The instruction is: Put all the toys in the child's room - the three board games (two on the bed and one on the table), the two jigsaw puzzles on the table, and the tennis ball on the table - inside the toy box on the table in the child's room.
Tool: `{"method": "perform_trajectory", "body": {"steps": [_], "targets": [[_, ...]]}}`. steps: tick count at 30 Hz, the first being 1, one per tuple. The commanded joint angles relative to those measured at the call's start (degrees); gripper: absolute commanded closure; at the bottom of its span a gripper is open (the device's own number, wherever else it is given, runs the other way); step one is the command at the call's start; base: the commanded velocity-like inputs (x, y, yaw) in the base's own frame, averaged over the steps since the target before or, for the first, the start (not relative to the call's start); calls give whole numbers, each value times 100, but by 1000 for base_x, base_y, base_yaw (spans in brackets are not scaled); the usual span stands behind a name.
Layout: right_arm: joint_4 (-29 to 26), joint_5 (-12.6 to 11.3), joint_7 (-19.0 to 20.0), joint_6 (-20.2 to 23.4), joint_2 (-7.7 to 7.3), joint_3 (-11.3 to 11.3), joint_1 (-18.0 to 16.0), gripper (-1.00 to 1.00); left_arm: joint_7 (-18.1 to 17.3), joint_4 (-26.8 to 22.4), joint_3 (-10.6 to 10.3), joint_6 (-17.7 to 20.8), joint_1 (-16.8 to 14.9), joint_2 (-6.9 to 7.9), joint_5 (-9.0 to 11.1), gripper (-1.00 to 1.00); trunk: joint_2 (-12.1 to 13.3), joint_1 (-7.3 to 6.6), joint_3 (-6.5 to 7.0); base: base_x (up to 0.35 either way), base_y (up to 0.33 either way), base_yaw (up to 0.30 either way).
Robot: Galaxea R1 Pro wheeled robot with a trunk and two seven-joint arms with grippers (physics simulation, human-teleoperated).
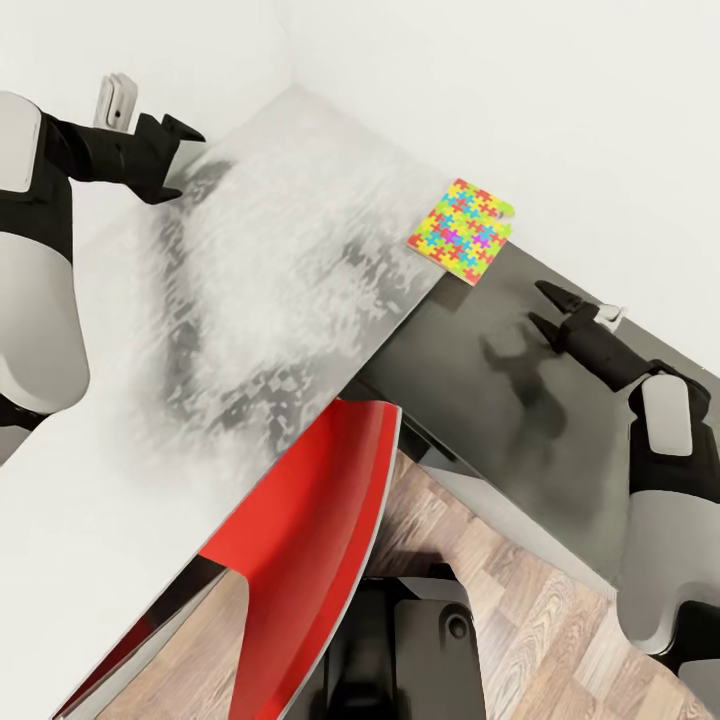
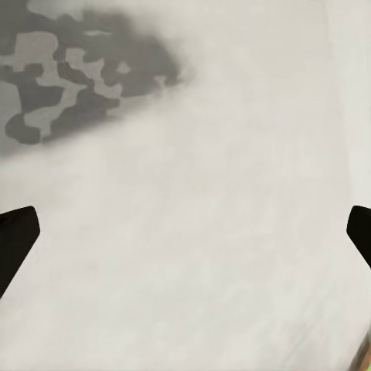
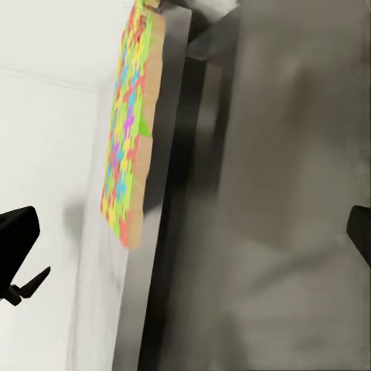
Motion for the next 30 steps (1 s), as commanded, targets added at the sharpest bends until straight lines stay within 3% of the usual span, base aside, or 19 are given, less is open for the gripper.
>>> {"method": "perform_trajectory", "body": {"steps": [1,7,8,15,23,30], "targets": [[13,1,13,5,-32,-13,-5,-100,54,-2,10,15,-1,-3,60,-100,-9,3,-6,0,0,9],[40,10,13,-108,-146,-32,-6,-100,54,-2,9,15,6,-16,60,-100,-9,3,-6,0,0,6],[49,10,14,-203,-219,-38,-7,-100,57,-2,11,15,9,-23,60,-100,-9,3,-6,0,0,2],[219,-14,14,-570,-355,-45,-7,-100,60,-4,12,15,29,-38,54,-100,-9,3,-6,0,0,1],[339,-34,18,-718,-389,-37,-1,-100,62,-4,12,15,39,-43,57,-100,-9,3,-6,0,0,21],[368,-49,22,-750,-399,-44,2,-100,56,-8,13,15,67,-38,64,-100,-9,3,-6,0,0,172]]}}
